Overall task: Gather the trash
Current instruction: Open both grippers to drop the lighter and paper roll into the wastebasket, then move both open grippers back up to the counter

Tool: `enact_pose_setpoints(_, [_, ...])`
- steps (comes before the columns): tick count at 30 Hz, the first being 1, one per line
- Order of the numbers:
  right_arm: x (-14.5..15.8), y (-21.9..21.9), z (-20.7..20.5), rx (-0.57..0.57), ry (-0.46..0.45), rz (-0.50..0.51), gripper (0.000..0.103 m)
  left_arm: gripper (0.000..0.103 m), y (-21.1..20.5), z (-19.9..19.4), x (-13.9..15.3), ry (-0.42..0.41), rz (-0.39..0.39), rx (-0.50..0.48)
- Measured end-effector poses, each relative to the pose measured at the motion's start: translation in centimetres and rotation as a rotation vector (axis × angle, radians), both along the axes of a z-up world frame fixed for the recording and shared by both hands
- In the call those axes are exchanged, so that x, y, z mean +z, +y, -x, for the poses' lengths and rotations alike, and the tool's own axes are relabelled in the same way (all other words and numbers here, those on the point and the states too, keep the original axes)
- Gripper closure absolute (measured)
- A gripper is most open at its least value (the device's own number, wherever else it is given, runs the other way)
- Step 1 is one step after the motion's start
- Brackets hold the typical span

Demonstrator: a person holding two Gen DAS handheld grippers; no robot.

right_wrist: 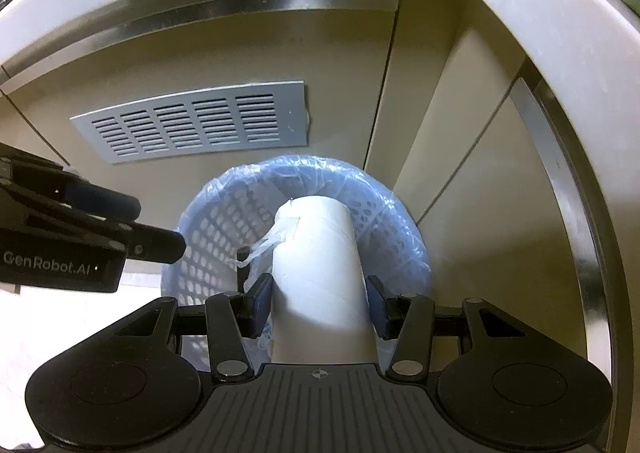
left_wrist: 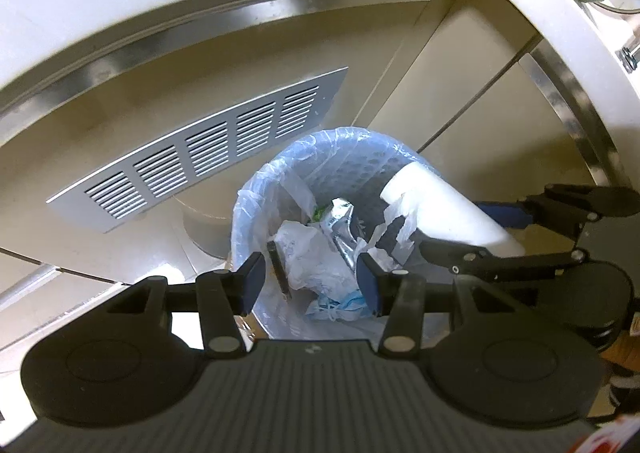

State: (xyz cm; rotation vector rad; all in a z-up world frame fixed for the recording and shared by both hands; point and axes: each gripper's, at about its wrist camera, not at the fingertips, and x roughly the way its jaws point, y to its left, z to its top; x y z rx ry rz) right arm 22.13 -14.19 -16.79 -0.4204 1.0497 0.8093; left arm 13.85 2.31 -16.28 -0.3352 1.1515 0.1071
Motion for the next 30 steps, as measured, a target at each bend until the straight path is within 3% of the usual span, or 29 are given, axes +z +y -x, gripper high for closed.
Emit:
enact_pose_setpoints(1, [0.0, 0.0, -0.1, 0.000, 0.002, -0.011, 0.052, 0.057, 0.0, 0.1, 0.1, 0.000, -0.004, 0.001])
enact_pose_setpoints(4, [0.2, 0.0, -0.3, -0.010, -0.007, -0.030, 0.025, 0.056, 0.2, 0.4, 0.2, -0.001, -0.015, 0.002])
enact_pose_setpoints(17, [1.3, -0.7, 0.6, -0.014, -0.025, -0.011, 0.025, 0.054, 0.4, 2.1, 1.2, -0.029, -0.015, 0.001])
enact_pose_setpoints(30, [10.4, -2.0, 3.1, -0.007, -0.206, -0.160, 0.025, 0.051, -0.1, 3.7, 10.1, -0.232, -0.059, -0.085])
